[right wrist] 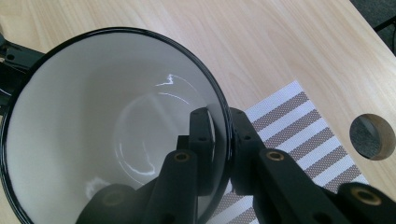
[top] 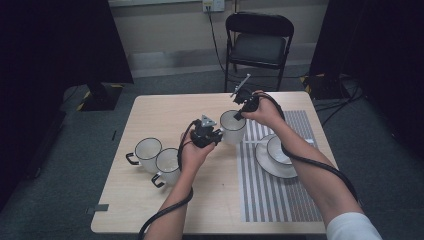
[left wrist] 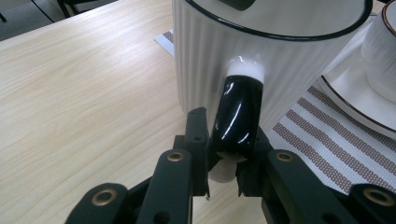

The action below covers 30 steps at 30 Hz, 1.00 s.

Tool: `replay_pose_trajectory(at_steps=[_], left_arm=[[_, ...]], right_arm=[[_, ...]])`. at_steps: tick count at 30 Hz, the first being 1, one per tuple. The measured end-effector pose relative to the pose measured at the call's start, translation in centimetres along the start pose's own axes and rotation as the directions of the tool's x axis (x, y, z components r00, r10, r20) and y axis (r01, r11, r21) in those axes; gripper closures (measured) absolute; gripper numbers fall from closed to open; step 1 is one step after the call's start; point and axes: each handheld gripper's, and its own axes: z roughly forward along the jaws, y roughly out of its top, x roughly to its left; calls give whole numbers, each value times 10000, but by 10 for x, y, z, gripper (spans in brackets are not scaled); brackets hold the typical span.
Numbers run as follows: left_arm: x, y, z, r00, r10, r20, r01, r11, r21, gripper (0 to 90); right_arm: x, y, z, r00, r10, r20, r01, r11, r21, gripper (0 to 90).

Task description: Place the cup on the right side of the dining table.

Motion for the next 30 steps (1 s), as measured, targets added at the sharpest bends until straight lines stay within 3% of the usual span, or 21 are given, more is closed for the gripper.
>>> replay_pose_trajectory(at_steps=[16, 30], left_arm=[[3, 7, 14, 9999, -112, 18, 112, 9999, 29, 781], [8, 15, 24, 9998, -172, 140, 171, 9998, 81, 782]], right_arm=[[-11, -2, 1, 9998, 121, 162, -122, 9999, 111, 823], [-21, -7, 2, 9968, 736, 304, -740, 9972, 113, 823]])
